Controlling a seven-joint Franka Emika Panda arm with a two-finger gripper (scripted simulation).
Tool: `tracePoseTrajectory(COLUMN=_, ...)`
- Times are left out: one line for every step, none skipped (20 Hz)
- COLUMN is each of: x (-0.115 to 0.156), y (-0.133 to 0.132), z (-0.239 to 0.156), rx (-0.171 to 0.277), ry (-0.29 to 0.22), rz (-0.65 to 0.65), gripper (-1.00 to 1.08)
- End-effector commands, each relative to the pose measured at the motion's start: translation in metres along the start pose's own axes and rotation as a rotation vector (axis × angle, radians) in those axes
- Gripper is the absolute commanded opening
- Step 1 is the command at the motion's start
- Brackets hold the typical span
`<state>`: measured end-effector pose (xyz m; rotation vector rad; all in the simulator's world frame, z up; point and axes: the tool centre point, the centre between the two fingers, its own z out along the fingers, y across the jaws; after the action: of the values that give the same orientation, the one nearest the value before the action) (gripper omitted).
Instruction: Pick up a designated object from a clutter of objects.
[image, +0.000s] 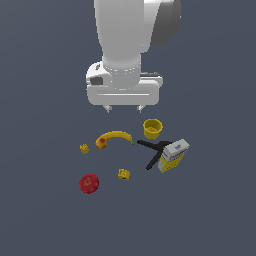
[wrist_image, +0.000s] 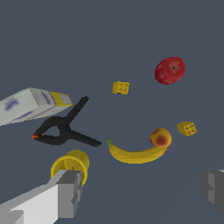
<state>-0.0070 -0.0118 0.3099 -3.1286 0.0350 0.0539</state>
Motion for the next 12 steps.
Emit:
tracePoseTrajectory(x=0.0, y=0.0, z=0.0, rx=0.0, ry=0.0, rz=0.0, gripper=1.0)
tracePoseTrajectory(x=0.0, y=0.0, z=0.0, rx=-0.001, ry=0.001, rz=0.0, gripper=1.0)
tracePoseTrajectory(x=0.001, y=0.001, z=-0.002, rx=-0.002, ry=0.004, rz=0.0, gripper=1.0)
tracePoseTrajectory(x=0.002, y=0.002, z=-0.004, rx=-0.005, ry=0.009, rz=0.001, gripper=1.0)
tracePoseTrajectory(x=0.004, y=0.004, z=-0.007, rx=-0.008, ry=0.016, rz=0.002, gripper=1.0)
tracePoseTrajectory(x=0.006, y=0.006, z=-0.01, rx=-0.013, ry=0.024, rz=0.002, gripper=1.0)
tracePoseTrajectory(x=0.008, y=0.008, z=-0.014, rx=-0.018, ry=0.034, rz=0.003, gripper=1.0)
tracePoseTrajectory(x=0.009, y=0.01, z=-0.018, rx=-0.023, ry=0.041, rz=0.004, gripper=1.0)
tracePoseTrajectory(x=0.011, y=0.012, z=-0.02, rx=-0.026, ry=0.047, rz=0.004, gripper=1.0)
tracePoseTrajectory(x=0.011, y=0.013, z=-0.022, rx=-0.028, ry=0.051, rz=0.004, gripper=1.0)
tracePoseTrajectory(x=0.012, y=0.013, z=-0.023, rx=-0.029, ry=0.053, rz=0.003, gripper=1.0)
tracePoseTrajectory(x=0.011, y=0.014, z=-0.023, rx=-0.029, ry=0.053, rz=0.003, gripper=1.0)
